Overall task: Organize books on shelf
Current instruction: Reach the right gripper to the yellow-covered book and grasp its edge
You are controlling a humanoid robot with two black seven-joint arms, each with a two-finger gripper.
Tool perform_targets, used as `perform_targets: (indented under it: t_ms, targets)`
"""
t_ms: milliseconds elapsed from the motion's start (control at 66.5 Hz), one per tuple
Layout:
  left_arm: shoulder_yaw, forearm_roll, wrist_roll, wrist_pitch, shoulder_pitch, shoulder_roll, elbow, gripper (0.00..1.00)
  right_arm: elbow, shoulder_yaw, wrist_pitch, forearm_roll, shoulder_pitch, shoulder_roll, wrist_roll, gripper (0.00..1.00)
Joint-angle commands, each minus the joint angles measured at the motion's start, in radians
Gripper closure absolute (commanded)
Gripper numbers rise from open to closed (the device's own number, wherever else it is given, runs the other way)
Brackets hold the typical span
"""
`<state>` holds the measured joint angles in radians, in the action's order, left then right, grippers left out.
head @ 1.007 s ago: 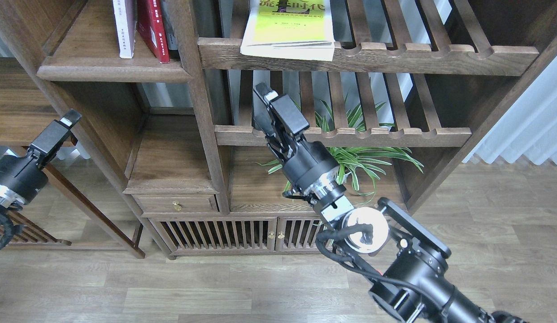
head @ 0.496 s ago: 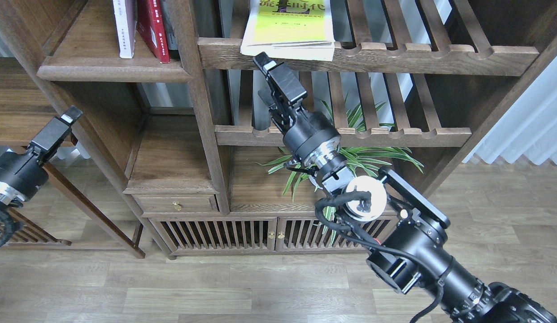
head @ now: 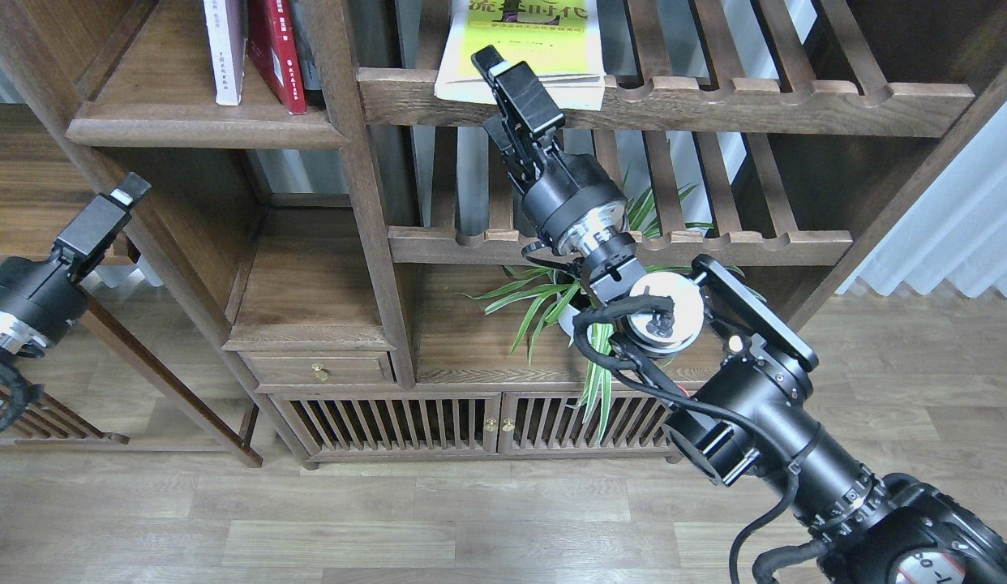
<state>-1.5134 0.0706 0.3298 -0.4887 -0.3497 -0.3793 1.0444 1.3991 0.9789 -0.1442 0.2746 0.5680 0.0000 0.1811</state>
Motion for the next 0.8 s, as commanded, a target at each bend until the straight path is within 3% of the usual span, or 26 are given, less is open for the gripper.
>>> perform_targets:
  t_ms: [0, 346, 782]
  targets:
    - [-0.001, 0.0, 0.0, 0.0, 0.0, 0.0, 0.0, 0.05, -0.012, 0.014, 0.0, 0.0, 0.013, 0.0, 0.0, 0.0]
    - [-0.001, 0.0, 0.0, 0.0, 0.0, 0.0, 0.003, 0.05, -0.031, 0.037, -0.003, 0.0, 0.026, 0.0, -0.002, 0.01]
    - [-0.002, 0.0, 0.0, 0.0, 0.0, 0.0, 0.005, 0.05, -0.048, 0.04, -0.006, 0.001, 0.027, 0.0, -0.002, 0.15]
